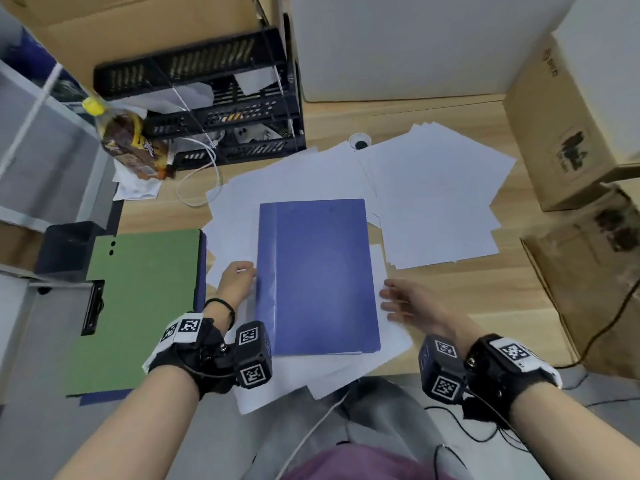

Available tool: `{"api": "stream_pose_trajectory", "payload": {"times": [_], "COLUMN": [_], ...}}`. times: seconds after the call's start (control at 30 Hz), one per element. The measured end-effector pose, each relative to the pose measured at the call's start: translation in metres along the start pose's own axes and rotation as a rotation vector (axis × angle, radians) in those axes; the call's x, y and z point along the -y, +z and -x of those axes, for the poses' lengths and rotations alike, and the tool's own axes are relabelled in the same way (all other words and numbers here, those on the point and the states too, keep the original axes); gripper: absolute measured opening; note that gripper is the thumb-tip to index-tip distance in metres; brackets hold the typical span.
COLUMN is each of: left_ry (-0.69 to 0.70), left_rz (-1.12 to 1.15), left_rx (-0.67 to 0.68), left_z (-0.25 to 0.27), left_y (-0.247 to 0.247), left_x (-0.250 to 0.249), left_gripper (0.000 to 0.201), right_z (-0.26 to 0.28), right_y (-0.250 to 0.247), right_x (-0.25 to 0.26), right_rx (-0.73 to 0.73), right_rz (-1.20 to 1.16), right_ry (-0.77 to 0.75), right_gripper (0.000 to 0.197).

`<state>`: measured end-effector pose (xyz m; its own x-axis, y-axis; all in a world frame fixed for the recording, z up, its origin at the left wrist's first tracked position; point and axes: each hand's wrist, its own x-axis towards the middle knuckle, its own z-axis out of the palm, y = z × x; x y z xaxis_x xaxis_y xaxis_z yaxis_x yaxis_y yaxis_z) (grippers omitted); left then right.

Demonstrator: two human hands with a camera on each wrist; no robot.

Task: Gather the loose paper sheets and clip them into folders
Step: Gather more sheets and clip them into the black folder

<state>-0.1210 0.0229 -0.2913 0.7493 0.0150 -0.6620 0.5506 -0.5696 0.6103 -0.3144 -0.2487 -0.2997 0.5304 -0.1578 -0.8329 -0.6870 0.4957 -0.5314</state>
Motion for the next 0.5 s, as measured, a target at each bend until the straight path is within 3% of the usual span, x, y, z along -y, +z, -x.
{"api": "stream_pose_trajectory", "payload": {"times": [0.13,0.17,0.23,0.33,0.4,0.5], "left_ry": [-0.099,-0.105,-0.084,-0.084,-0.111,-0.083], "left_rz": [0.019,0.022,0.042,0.139,0.241,0.316], "left_rx": [0.088,0.112,0.135,0.157,0.248,0.421], "left_z": [0.003,0.004,0.005,0.006,0.009,0.018], "left_y": [-0.005,-0.004,-0.003,-0.006,-0.008,-0.011], "left_x": [0.022,0.026,0.038,0.045,0.043,0.036], "left_gripper": [0.016,0.021,0.011,0.029,0.021,0.028], "right_z": [-0.006,-0.007,-0.008,-0.007,-0.007,-0.004], "right_y": [0.015,0.016,0.018,0.021,0.026,0.037], "right_x": [-0.009,-0.011,-0.015,-0.017,-0.016,-0.014], "right_rx": [-0.02,-0.042,-0.075,-0.111,-0.132,-0.151], "right_rz": [0.021,0.019,0.023,0.025,0.045,0.064], "right_ry": [0.012,0.014,0.027,0.019,0.013,-0.006], "right_gripper": [0.016,0.018,0.02,0.023,0.024,0.018]}}
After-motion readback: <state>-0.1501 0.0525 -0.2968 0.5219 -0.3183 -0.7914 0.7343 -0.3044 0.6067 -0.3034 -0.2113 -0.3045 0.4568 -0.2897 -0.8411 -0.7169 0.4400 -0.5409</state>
